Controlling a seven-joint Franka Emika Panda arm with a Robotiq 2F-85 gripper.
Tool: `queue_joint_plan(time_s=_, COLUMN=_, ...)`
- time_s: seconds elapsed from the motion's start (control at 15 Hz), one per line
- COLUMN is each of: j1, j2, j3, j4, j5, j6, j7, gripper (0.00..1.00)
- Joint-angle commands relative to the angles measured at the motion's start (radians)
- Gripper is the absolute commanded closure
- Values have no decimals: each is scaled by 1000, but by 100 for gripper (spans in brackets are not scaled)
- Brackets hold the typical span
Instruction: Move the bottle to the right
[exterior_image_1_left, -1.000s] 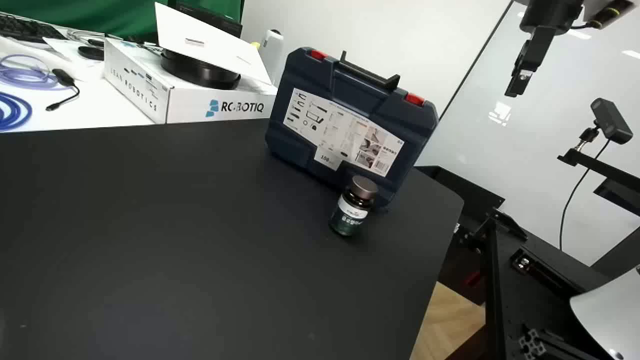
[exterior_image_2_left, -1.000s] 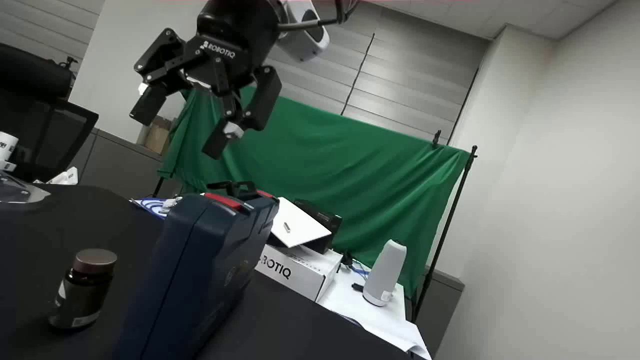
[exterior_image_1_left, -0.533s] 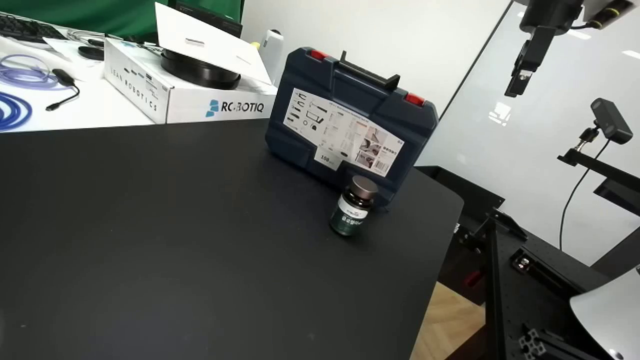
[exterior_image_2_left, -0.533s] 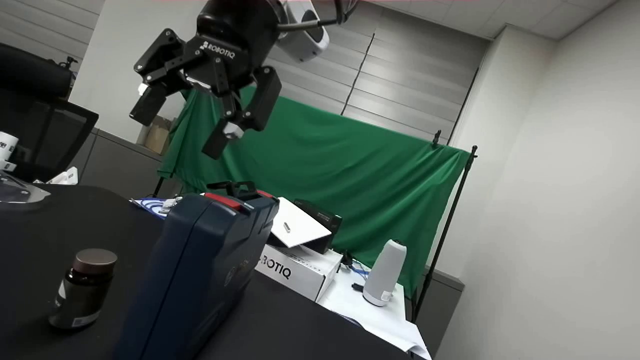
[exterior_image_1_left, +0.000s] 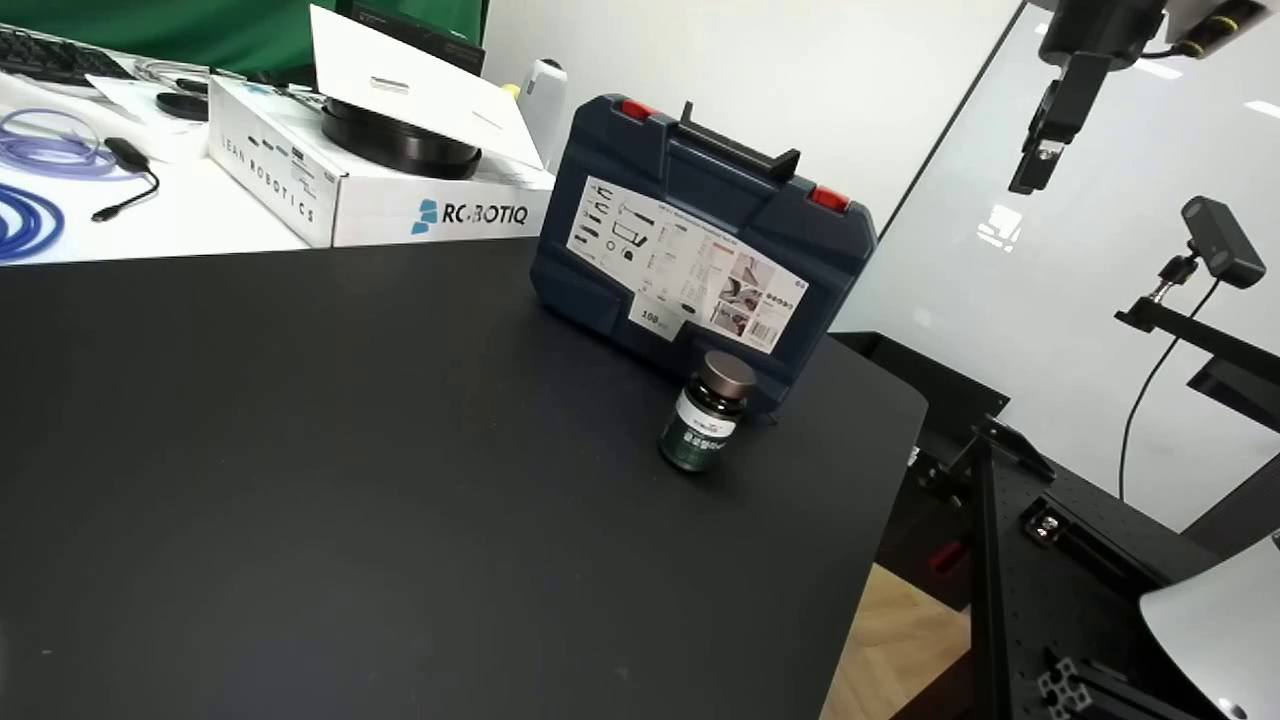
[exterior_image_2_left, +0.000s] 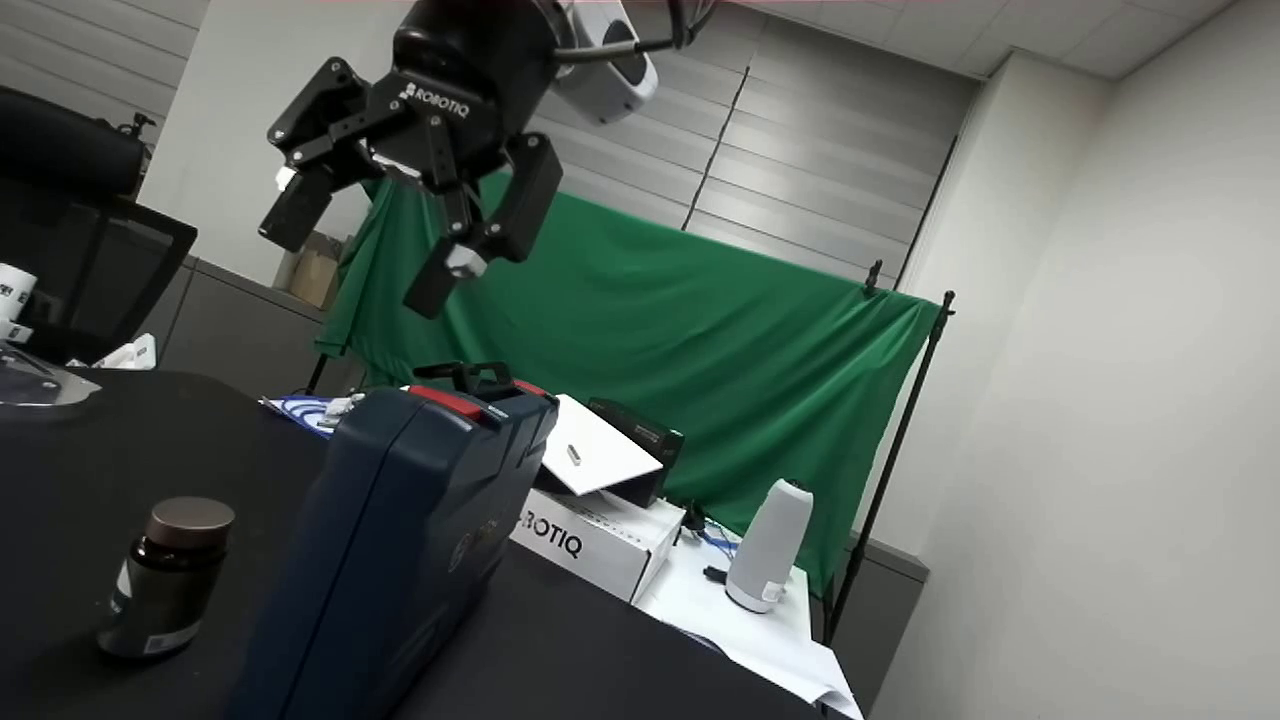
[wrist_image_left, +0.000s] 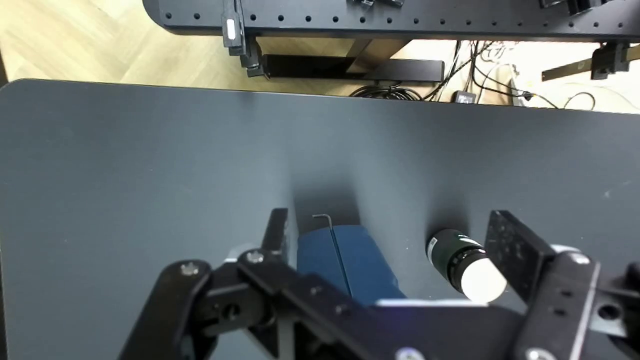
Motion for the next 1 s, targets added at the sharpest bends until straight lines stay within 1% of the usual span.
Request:
queue_joint_plan(time_s=0.0, j1=18, j2=28, j3=22, j4=35, j5=25, j6=36, j7=0, gripper=0)
queue_joint_plan(time_s=0.2, j1=56, j2=45, j3=72, j4=64, j5=37, j6=92, j7=12, gripper=0)
queue_joint_plan(time_s=0.4, j1=106, j2=65, j3=134, j4=68, j5=35, j6=188, j7=16, gripper=0)
queue_joint_plan(time_s=0.67, j1=157, j2=117, j3=213, j4=54, j5=5, j6=315, j7=25, gripper=0)
queue_joint_plan(time_s=0.8, j1=174, j2=161, j3=240, j4=59, j5=-7, j6=365, j7=26, gripper=0)
queue_joint_plan(time_s=0.93, j1=184, j2=210, j3=252, j4=61, j5=-5, j6=411, j7=20, gripper=0)
